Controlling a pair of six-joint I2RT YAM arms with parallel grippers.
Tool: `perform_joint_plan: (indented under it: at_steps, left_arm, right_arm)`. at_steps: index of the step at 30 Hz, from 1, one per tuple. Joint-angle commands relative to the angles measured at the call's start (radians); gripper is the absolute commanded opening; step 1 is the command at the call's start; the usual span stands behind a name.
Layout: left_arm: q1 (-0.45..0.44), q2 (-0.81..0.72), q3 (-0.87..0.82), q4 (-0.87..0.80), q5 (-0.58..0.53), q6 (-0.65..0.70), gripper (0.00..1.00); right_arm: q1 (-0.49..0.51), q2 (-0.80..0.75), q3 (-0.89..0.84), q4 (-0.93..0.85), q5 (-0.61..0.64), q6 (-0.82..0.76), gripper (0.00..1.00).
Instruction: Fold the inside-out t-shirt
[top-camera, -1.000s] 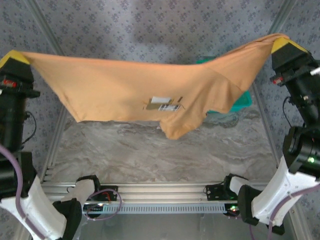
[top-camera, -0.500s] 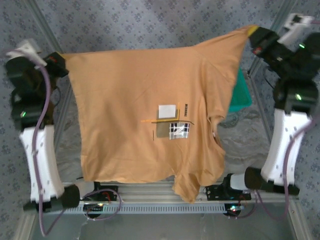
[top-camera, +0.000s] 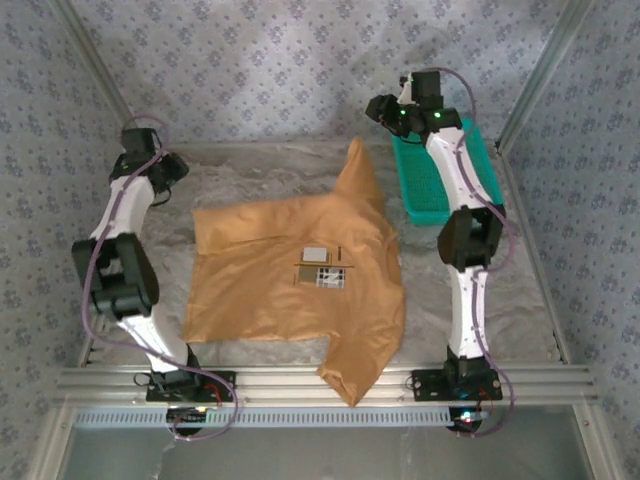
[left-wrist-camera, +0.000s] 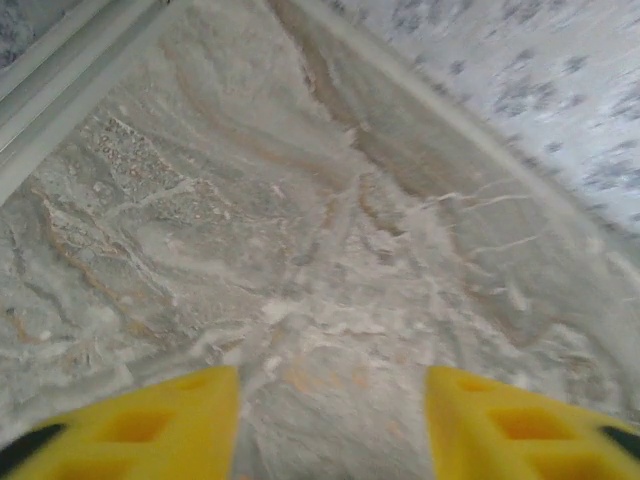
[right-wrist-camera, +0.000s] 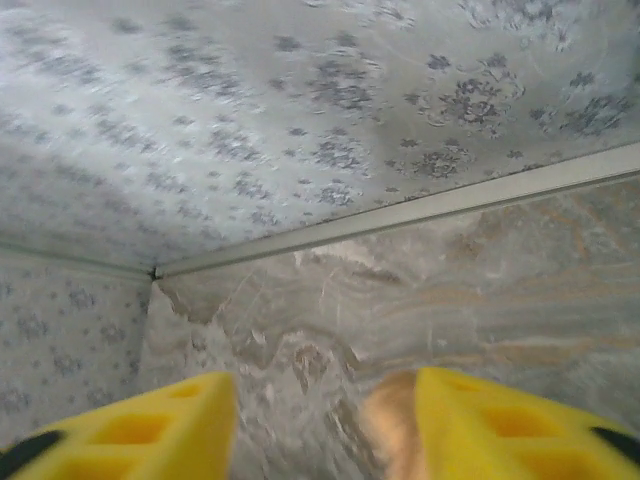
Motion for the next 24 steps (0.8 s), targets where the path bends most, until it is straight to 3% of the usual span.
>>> perform_joint_plan:
  at_steps: [1,7,11,15,19,24]
  left_arm:
    - [-0.001,0.004,0.072,-0.035,-0.055,-0.016,0.61]
    - [-0.05,-0.174,-0.103,-0.026,-0.027,-0.081,0.62]
    - [-0.155,-0.348,-0.364,0.075,0.097,-0.137,0.62]
    - [-0.216,-0.43,-0.566,0.181,0.216,-0.222,0.59]
    - [-0.234,-0.448,-0.673,0.222,0.196,-0.249,0.53]
    - [-0.23,-0.337,-0.667,0.236,0.159,-0.24,0.53]
  right_arm:
    - [0.013,0.074,0.191,-0.122,-0.044,0.058,0.65]
    - [0.039,-0.119,-0.138,-0.082,0.03,0.011,0.68]
    - [0.097,-0.321,-0.476,-0.061,0.066,-0.073,0.68]
    - [0.179,-0.456,-0.77,0.003,0.097,-0.111,0.68]
    - [0.233,-0.462,-0.898,0.015,0.129,-0.145,0.67]
    - [0.235,-0.4,-0.988,0.067,0.147,-0.101,0.65]
